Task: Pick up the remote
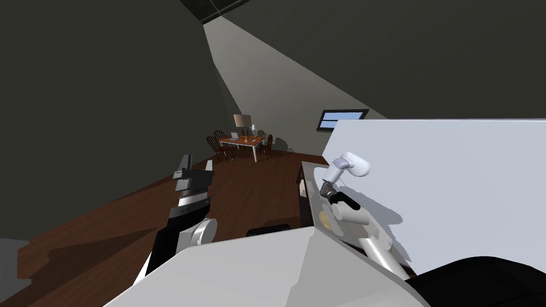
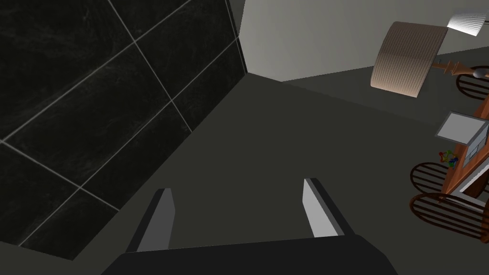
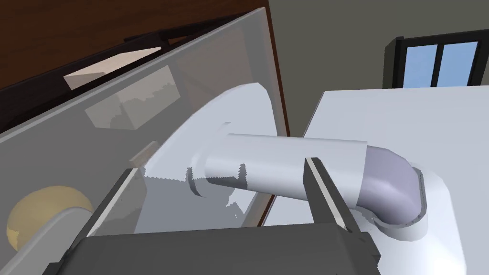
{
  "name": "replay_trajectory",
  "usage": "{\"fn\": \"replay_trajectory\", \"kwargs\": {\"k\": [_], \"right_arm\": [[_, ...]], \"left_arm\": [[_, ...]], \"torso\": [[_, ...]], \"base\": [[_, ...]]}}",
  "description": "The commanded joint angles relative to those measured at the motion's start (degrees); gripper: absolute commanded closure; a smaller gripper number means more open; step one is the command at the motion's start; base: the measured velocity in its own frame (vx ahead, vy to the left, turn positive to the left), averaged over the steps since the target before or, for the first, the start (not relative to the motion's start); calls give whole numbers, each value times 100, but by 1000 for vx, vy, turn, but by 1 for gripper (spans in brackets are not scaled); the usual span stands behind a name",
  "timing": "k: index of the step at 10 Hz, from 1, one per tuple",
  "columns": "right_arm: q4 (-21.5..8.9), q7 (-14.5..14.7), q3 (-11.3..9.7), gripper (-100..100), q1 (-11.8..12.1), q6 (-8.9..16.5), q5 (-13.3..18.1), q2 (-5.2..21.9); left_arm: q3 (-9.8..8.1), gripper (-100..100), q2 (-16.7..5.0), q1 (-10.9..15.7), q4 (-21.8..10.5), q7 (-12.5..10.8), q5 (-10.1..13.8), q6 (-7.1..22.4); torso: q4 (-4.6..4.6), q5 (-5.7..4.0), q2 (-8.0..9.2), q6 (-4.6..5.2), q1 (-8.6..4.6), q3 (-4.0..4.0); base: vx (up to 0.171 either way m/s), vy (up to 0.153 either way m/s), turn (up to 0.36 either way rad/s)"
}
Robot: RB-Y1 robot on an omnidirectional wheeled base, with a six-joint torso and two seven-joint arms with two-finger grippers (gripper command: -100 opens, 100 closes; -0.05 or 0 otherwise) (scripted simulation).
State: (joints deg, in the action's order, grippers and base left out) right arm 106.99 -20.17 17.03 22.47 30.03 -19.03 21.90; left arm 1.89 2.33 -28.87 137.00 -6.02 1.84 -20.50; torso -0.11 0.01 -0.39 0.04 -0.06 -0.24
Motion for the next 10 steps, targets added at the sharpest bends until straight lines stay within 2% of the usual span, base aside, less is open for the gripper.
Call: {"fn": "replay_trajectory", "kwargs": {"k": [1, 2, 3, 4, 5, 6, 7, 8, 9, 10], "right_arm": [[-65, -85, 52, -100, -47, 229, -1, -15], [-256, -221, 153, -100, -21, 414, -119, 31], [-256, -221, 153, -100, -21, 485, -119, 31], [-453, -355, 252, -100, 11, 681, -242, 71], [-453, -355, 252, -100, 11, 736, -242, 71], [-654, -488, 348, -100, 50, 952, -368, 105], [-654, -488, 348, -100, 50, 981, -368, 105], [-858, -618, 442, -100, 94, 1212, -496, 131], [-858, -618, 442, -100, 94, 1220, -496, 131], [-1060, -745, 532, -100, 142, 1451, -625, 152]], "left_arm": [[0, 0, 0, 0, 0, 0, 0, 0], [0, 0, 0, 0, 0, 0, 0, 0], [0, 0, 0, 0, 0, 0, 0, 0], [0, 0, 0, 1, 0, 0, 0, 0], [0, 0, 0, 0, 0, 0, 0, 0], [0, 0, 0, 1, 0, 0, 0, 0], [0, 0, 0, 0, 0, 0, 0, 0], [0, 0, 0, 1, 0, 0, 0, 0], [0, 0, 0, 0, 0, 0, 0, 0], [0, 0, 0, 1, 0, 0, 0, 0]], "torso": [[0, 0, 0, 0, 0, 0], [1, 0, 2, -4, 0, 1], [-1, 0, -4, -1, 0, -2], [0, 0, 2, -4, 2, 0], [0, -1, -2, 0, -4, -1], [0, -1, 2, -4, -5, 1], [-1, -2, -4, -1, -6, -2], [0, -2, 2, -4, -10, 0], [-1, -3, -3, -1, -14, -2], [0, -3, 5, -4, -12, 2]], "base": [[106, 0, -49], [128, 6, -86], [106, 7, -45], [125, -12, -99], [107, -9, -49], [132, -14, -99], [109, -22, -56], [128, -32, -102], [100, -24, -58], [117, -35, -114]]}}
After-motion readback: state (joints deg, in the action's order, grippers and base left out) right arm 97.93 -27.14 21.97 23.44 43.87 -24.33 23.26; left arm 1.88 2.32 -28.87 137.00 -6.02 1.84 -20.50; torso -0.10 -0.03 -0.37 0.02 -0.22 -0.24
